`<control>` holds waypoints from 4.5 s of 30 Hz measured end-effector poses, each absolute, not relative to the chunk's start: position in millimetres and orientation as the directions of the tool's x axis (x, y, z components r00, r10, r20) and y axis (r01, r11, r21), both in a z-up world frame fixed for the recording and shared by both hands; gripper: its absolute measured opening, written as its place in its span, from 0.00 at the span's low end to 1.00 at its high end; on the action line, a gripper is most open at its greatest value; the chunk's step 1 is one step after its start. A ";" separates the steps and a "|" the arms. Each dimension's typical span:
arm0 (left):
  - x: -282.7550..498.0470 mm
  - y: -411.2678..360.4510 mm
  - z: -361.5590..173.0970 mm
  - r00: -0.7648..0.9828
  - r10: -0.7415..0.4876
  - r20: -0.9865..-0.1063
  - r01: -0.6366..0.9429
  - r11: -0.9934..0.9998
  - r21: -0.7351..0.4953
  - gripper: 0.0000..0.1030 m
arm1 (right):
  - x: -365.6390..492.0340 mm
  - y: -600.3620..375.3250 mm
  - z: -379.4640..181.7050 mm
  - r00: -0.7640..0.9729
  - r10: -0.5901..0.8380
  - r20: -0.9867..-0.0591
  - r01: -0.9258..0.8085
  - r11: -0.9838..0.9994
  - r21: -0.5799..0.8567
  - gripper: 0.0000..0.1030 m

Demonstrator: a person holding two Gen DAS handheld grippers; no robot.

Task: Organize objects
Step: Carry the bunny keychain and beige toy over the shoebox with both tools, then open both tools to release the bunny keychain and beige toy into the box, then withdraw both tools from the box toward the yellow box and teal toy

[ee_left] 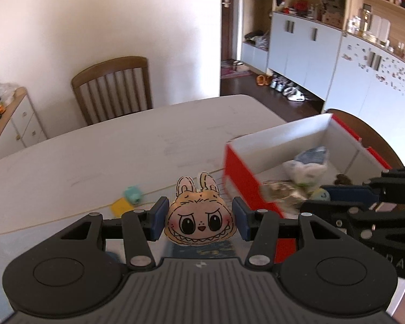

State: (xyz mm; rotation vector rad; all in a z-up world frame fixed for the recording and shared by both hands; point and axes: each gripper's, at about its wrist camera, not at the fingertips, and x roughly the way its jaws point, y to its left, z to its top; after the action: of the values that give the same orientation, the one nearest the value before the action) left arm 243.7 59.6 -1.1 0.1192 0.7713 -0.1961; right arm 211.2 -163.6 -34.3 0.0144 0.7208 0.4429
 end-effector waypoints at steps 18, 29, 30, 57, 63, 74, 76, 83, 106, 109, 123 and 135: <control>262.4 -56.0 -18.5 0.655 -0.190 -0.732 0.324 0.945 0.044 0.49 | 226.4 -287.1 -50.6 0.704 0.290 -0.649 -0.271 0.953 0.132 0.19; 294.7 -97.4 -57.6 0.586 -0.154 -0.795 0.338 0.939 0.067 0.50 | 251.5 -319.3 -87.7 0.657 0.230 -0.718 -0.239 0.967 0.092 0.19; 297.2 -99.0 -60.7 0.581 -0.151 -0.800 0.338 0.939 0.068 0.50 | 252.8 -318.6 -90.8 0.652 0.227 -0.723 -0.242 0.967 0.085 0.19; 320.3 -111.2 -107.7 0.490 -0.106 -0.865 0.337 0.938 0.076 0.50 | 265.8 -308.3 -120.7 0.546 0.268 -0.794 -0.340 0.937 0.083 0.24; 317.9 -112.1 -107.4 0.497 -0.122 -0.859 0.348 0.935 0.069 0.57 | 264.5 -310.8 -110.9 0.543 0.280 -0.791 -0.341 0.935 0.097 0.27; 307.2 -107.0 -95.4 0.531 -0.164 -0.831 0.350 0.936 0.039 0.68 | 256.8 -310.9 -96.7 0.569 0.273 -0.775 -0.336 0.938 0.084 0.37; 303.3 -106.0 -91.6 0.545 -0.164 -0.822 0.351 0.935 0.047 0.71 | 255.3 -310.6 -93.2 0.576 0.276 -0.770 -0.336 0.938 0.085 0.39; 290.6 -96.2 -75.8 0.578 -0.196 -0.792 0.351 0.936 0.025 0.74 | 249.0 -309.4 -81.4 0.602 0.265 -0.753 -0.322 0.944 0.075 0.46; 243.2 -17.4 -4.9 0.673 -0.280 -0.684 0.333 0.941 -0.057 0.82 | 224.9 -256.8 -42.5 0.657 0.325 -0.680 -0.333 0.935 0.125 0.79; 239.5 -0.6 0.8 0.684 -0.272 -0.677 0.314 0.947 -0.064 0.82 | 223.2 -240.3 -38.2 0.660 0.341 -0.670 -0.349 0.928 0.128 0.83; 235.9 85.6 3.5 0.718 -0.217 -0.661 0.211 0.973 -0.090 0.97 | 235.8 -160.3 -33.1 0.643 0.382 -0.664 -0.390 0.909 0.146 0.93; 253.8 157.4 -26.6 0.737 -0.132 -0.663 0.081 0.991 -0.107 0.99 | 275.8 -82.4 -41.8 0.600 0.383 -0.702 -0.424 0.897 0.126 0.93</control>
State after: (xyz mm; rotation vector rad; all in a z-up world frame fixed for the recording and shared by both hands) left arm 253.8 157.4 -26.6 -0.0723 0.7336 -0.1170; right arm 275.8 -82.4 -41.8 -0.0554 0.8003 0.4675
